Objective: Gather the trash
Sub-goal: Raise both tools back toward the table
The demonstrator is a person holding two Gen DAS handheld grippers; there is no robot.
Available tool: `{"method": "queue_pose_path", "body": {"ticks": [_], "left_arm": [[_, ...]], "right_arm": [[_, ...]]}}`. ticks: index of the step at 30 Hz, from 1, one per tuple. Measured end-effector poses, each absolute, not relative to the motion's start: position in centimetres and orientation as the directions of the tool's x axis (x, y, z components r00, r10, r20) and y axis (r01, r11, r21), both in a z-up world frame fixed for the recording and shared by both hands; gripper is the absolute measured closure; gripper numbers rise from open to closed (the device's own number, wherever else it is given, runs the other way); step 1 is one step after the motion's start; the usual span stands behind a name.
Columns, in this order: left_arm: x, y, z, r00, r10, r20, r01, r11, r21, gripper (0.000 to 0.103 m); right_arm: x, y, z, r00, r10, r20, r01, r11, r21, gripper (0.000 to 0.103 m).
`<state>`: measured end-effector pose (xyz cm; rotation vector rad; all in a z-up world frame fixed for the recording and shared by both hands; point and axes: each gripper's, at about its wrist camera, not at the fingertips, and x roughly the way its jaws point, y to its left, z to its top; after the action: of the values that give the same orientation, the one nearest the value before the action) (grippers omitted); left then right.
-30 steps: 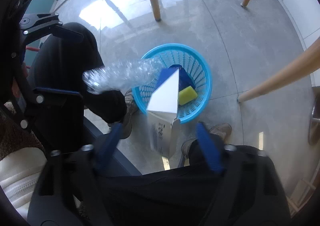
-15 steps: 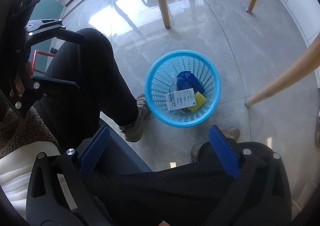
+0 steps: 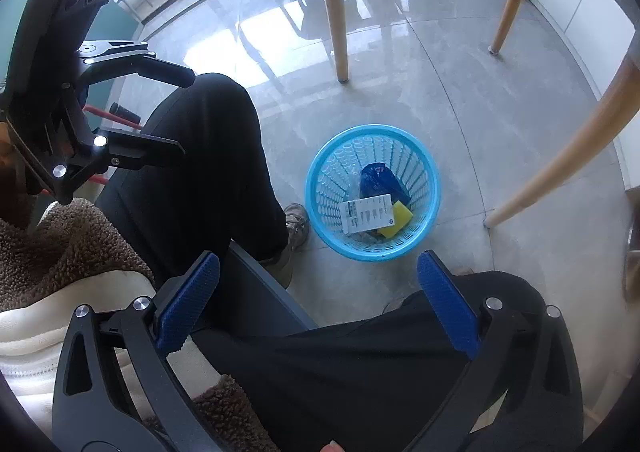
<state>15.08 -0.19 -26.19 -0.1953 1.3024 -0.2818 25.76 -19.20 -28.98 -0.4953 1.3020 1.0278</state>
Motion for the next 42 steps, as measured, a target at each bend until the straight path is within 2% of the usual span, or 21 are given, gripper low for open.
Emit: {"method": "queue_pose_path", "body": {"ticks": [16, 25, 36, 42], "left_arm": [[12.5, 0.7, -19.7, 0.436, -0.281, -0.855, 0.117, 0.960, -0.256, 0.006], [12.0, 1.6, -17.0, 0.521, -0.261, -0.813, 0.103, 0.964, -0.243, 0.006], [12.1, 3.2, -12.7, 0.669, -0.301, -0.680, 0.107, 0.944, -0.312, 0.006], [12.5, 4.6, -11.1, 0.727, -0.258, -0.636, 0.072, 0.950, -0.304, 0.006]], "right_arm": [[23.7, -21.4, -22.4, 0.066, 0.427, -0.902, -0.845, 0.505, 0.178, 0.009], [23.6, -23.1, -18.4, 0.118, 0.519, -0.846, -0.840, 0.507, 0.195, 0.009], [24.2, -23.8, -14.0, 0.206, 0.612, -0.764, -0.830, 0.523, 0.194, 0.009], [25.5, -24.1, -11.8, 0.275, 0.644, -0.714, -0.819, 0.546, 0.177, 0.009]]}}
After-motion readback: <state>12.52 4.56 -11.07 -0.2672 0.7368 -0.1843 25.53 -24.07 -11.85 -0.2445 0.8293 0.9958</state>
